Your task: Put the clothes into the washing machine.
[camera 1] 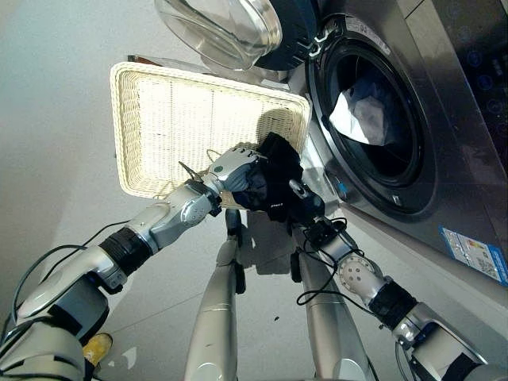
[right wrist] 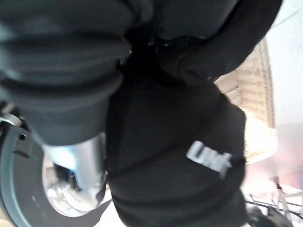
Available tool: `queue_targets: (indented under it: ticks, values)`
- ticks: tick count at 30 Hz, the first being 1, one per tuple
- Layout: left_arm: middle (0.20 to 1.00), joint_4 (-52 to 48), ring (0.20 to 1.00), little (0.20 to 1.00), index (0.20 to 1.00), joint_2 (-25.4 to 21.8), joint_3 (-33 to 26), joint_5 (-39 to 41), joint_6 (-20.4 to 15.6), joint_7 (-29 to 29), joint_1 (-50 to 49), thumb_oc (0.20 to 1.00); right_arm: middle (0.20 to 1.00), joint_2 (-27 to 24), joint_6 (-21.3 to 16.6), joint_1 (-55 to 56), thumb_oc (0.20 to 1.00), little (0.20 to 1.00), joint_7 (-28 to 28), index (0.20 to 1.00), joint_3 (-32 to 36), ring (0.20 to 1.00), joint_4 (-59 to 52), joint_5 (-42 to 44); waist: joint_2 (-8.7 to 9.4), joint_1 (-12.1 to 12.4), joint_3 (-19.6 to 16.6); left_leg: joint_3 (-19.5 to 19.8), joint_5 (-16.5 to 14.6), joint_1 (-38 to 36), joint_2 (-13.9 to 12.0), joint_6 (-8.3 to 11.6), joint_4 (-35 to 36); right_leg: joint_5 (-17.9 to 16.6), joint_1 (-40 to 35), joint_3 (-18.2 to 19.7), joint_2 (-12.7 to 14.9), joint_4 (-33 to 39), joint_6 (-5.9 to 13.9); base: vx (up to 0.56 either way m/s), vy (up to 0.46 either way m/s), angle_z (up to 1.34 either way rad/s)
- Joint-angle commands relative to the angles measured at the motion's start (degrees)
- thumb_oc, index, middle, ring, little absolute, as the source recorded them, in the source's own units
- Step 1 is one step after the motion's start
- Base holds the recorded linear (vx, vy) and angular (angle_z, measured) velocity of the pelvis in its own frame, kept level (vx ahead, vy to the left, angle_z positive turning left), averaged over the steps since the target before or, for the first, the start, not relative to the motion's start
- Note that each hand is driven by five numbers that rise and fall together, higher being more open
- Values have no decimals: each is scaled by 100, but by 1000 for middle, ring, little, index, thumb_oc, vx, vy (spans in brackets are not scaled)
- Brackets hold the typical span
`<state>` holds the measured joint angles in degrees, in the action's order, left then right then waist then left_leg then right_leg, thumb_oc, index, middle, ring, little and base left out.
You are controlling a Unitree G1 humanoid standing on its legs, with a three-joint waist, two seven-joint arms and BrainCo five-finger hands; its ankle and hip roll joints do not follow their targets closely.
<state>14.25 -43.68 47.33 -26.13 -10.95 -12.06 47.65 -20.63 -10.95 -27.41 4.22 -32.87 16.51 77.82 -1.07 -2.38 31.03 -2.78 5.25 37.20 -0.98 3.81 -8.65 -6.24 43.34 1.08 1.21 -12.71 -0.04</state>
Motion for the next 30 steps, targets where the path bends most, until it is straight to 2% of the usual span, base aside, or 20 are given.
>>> queue_targets:
  ticks: [1, 2, 4, 6, 7, 8, 9, 11, 14, 22, 28, 29, 30]
  values:
    - [200, -724, 200, 200, 200, 9, 168, -365, -443, -3, -200, 200, 1000, 207, 91, -165, 1000, 1000, 3, 1000, 127, 1000, -462, -351, -238, -126, -124, -23, -36, 215, 456, -170, -120, 288, -32, -420, -152, -216, 419, 0, 0, 0]
    - [200, -725, 200, 200, 200, 18, 196, -378, -446, 5, -215, 200, 1000, 205, 125, -137, 1000, 1000, 9, 1000, 116, 1000, -450, -392, -235, -129, -124, -20, -94, 156, 458, -172, -134, 350, -81, -414, -151, -245, 421, 0, 0, 0]
    - [200, -716, 200, 200, 200, 33, 309, -447, -493, 68, -67, 200, 1000, 75, 877, -228, 1000, 1000, 197, 1000, -21, 1000, -371, -985, -211, -149, -124, 34, -97, 159, 465, -186, -136, 327, -61, -334, -176, -243, 423, 0, 0, 0]
    - [200, -720, 200, 200, 200, 21, 342, -452, -514, 98, -5, 200, 1000, 2, 1161, -257, 1000, 1000, 269, 1000, -75, 1000, -359, -1087, -193, -147, -124, 56, -97, 153, 473, -190, -138, 315, -64, -316, -182, -235, 429, -6, -21, 0]
    - [200, -744, 200, 200, 200, -38, 373, -451, -539, 129, 93, 200, 1000, -148, 1485, -327, 1000, 1000, 542, 1000, -134, 1000, -359, -1196, -161, -148, -124, 84, -48, 187, 477, -203, -118, 230, -23, -289, -191, -190, 437, 6, -45, 0]
    - [200, -746, 200, 200, 200, -53, 388, -442, -537, 132, 129, 200, 1000, -184, 1577, -341, 1000, 1000, 602, 1000, -151, 1000, -366, -1194, -145, -150, -124, 99, -41, 194, 481, -204, -114, 210, -16, -283, -194, -175, 442, 7, -84, 0]
    - [200, -753, 200, 200, 200, -84, 441, -418, -536, 140, 178, 200, 1000, -294, 1844, -342, 1000, 1000, 824, 1000, -206, 1000, -390, -1194, -85, -152, -124, 132, -98, 128, 485, -208, -122, 236, -73, -269, -205, -168, 454, 3, -63, 1]
    - [200, -759, 200, 200, 200, -106, 435, -420, -535, 165, 242, 200, 1000, -328, 1951, -386, 1000, 1000, 912, 1000, -215, 1000, -398, -1175, -62, -155, -124, 134, -41, 179, 484, -207, -102, 161, -29, -259, -211, -124, 454, -5, -55, 2]
    - [200, -759, 200, 200, 200, -115, 536, -389, -404, 196, 394, 200, 1000, -411, 2364, -451, 1000, 1000, 1188, 1000, -363, 1000, -486, -1038, 50, -169, -124, 201, -42, 177, 492, -203, -98, 98, -26, -215, -254, -71, 464, 6, -53, 3]
    - [200, -702, 200, 200, 200, -30, 657, -362, -154, 263, 556, 200, 1000, -378, 2777, -422, 1000, 1000, 1441, 1000, -536, 1000, -699, -760, 137, -197, -124, 261, -16, 259, 481, -173, -105, 52, 12, -186, -262, -13, 462, 2, -8, 0]
    - [200, -648, 200, 200, 200, 49, 677, -285, -103, 251, 582, 200, 1000, -340, 2610, -421, 1000, 1000, 1422, 1000, -584, 1000, -813, -671, 168, -204, -124, 262, 8, 305, 465, -154, -78, 17, 47, -219, -244, 31, 469, 2, -4, -1]
    - [200, -632, 200, 200, 200, 86, 667, -283, -106, 258, 571, 200, 680, -314, 2520, -421, 680, 680, 1436, 680, -583, 680, -822, -629, 168, -202, -124, 260, 18, 324, 465, -148, -65, 8, 66, -230, -241, 39, 472, 0, 0, 0]
    - [200, -635, 200, 200, 200, 103, 652, -295, -113, 269, 555, 200, 416, -306, 2478, -418, 416, 416, 1427, 416, -573, 416, -834, -599, 166, -203, -124, 256, 19, 332, 467, -147, -64, 6, 75, -234, -238, 40, 473, 0, 0, 0]
